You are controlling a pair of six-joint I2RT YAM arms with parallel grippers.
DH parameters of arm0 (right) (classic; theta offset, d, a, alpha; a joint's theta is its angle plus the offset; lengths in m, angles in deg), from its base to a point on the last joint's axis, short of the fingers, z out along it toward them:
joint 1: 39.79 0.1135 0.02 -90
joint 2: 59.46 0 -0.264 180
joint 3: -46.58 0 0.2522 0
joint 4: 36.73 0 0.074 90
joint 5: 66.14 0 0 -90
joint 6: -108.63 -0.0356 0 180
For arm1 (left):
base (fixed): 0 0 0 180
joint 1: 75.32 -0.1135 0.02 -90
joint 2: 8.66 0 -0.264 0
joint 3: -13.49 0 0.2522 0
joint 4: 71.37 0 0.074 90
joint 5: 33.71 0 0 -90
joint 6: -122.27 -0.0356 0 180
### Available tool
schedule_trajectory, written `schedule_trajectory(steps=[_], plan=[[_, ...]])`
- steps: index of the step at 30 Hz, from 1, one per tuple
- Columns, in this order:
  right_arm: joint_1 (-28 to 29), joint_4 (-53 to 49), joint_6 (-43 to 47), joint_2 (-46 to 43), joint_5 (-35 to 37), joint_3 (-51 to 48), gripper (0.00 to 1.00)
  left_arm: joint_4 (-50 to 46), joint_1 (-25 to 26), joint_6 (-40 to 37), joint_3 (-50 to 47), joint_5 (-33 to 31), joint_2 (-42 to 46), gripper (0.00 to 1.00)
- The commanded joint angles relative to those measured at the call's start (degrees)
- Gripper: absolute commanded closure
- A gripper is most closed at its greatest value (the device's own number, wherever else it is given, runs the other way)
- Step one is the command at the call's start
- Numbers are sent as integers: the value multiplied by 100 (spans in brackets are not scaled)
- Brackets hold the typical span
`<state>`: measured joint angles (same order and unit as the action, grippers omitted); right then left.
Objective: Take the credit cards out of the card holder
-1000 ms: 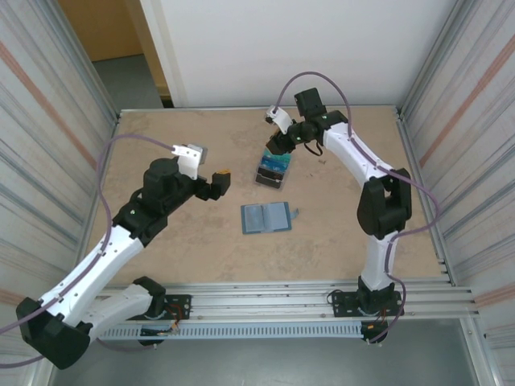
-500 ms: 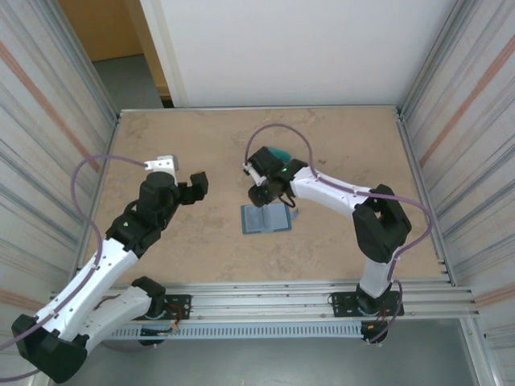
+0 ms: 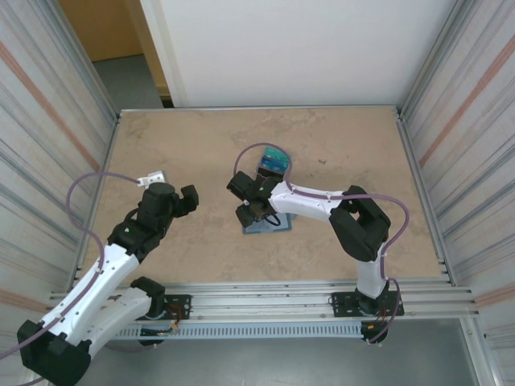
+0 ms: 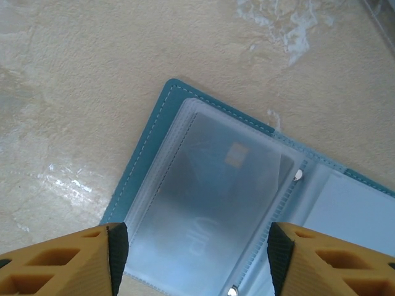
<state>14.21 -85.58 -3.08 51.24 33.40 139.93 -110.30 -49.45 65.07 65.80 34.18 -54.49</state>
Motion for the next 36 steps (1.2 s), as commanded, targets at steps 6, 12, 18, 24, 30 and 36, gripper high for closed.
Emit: schedule_trajectory(steps=[6,12,18,24,30,36], plan=[[36,-24,-236,265,-294,-141,38,45,-31,171,-46,5,-10,1],[41,-33,-249,347,-393,-219,38,65,-38,190,-27,35,-88,2],[58,64,-307,381,-575,-248,39,65,-38,191,-23,69,-137,1],[57,-108,-333,362,-382,-201,48,82,-42,168,-14,127,-154,1],[8,-209,-367,141,-114,-199,60,98,-38,106,59,196,-190,1],[6,-491,-488,83,521,-108,52,116,-38,52,152,248,-199,1]])
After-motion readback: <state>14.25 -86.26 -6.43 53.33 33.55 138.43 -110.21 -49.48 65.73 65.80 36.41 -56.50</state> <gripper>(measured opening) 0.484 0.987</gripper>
